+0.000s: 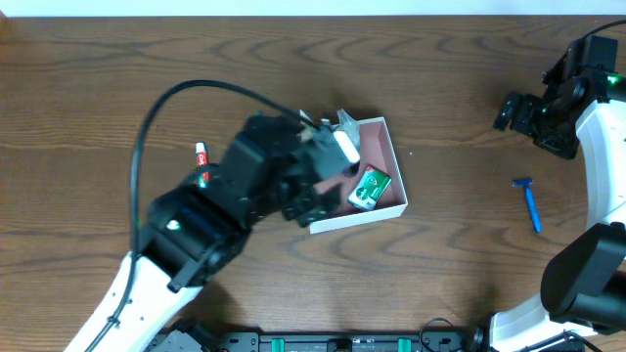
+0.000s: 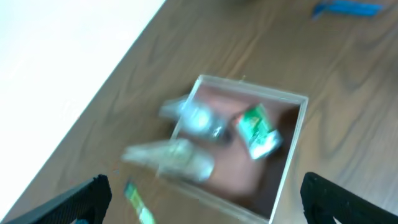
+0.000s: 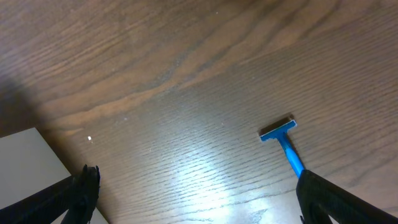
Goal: Pack container
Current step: 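Withdraw the left gripper and move it to the Colgate tube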
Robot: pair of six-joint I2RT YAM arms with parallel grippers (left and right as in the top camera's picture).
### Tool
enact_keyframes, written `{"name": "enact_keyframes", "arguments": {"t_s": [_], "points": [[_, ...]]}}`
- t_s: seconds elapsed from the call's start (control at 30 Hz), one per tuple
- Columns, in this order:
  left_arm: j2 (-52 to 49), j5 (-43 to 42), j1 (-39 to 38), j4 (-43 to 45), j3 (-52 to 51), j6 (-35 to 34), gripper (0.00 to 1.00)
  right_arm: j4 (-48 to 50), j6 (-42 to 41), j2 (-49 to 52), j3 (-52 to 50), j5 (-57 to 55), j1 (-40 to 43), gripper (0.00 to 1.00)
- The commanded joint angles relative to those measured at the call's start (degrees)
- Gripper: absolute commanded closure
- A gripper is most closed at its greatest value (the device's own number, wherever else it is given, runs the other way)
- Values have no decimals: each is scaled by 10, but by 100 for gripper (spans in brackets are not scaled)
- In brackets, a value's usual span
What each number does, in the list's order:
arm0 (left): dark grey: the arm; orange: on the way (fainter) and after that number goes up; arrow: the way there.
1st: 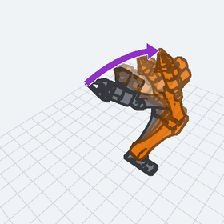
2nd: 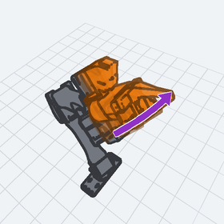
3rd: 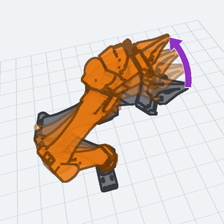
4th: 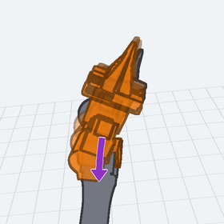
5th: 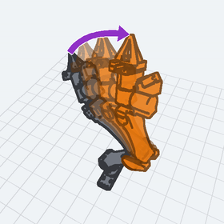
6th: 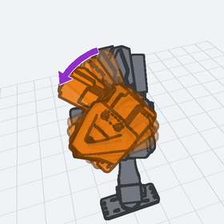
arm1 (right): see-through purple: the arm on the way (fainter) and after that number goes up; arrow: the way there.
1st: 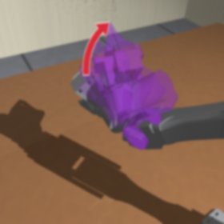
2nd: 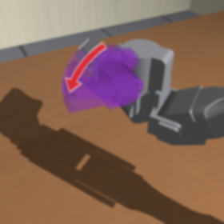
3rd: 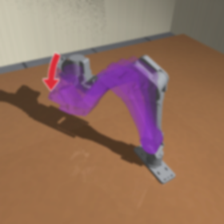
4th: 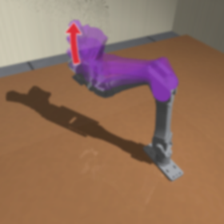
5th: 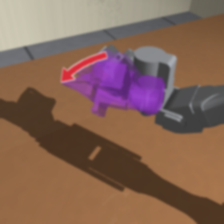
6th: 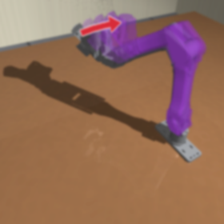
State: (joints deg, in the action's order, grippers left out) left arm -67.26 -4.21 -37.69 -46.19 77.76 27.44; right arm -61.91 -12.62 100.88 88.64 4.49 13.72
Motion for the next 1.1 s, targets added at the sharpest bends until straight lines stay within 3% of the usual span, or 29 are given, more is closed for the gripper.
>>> {"name": "enact_keyframes", "arguments": {"t_s": [0.0, 0.13, 0.3, 0.47, 0.9, 1.07], "points": [[-8, 38, 47, -13, 5, -12, 2, 0, -6, 3, -2, 2, 5, 1], [-30, 38, 121, -2, 2, -42, 2, 0, -6, 3, -2, 2, 5, 1], [-84, 38, 235, 26, 2, -178, 2, 0, -6, 3, -2, 2, 5, 1], [-154, 37, 316, 17, 2, -243, 2, 0, -6, 3, -2, 2, 5, 1], [-337, 36, 368, -20, 2, -251, 2, 0, -6, 3, -2, 2, 5, 1], [-390, 36, 393, -11, 2, -327, 2, 0, -6, 3, -2, 2, 5, 1]]}}
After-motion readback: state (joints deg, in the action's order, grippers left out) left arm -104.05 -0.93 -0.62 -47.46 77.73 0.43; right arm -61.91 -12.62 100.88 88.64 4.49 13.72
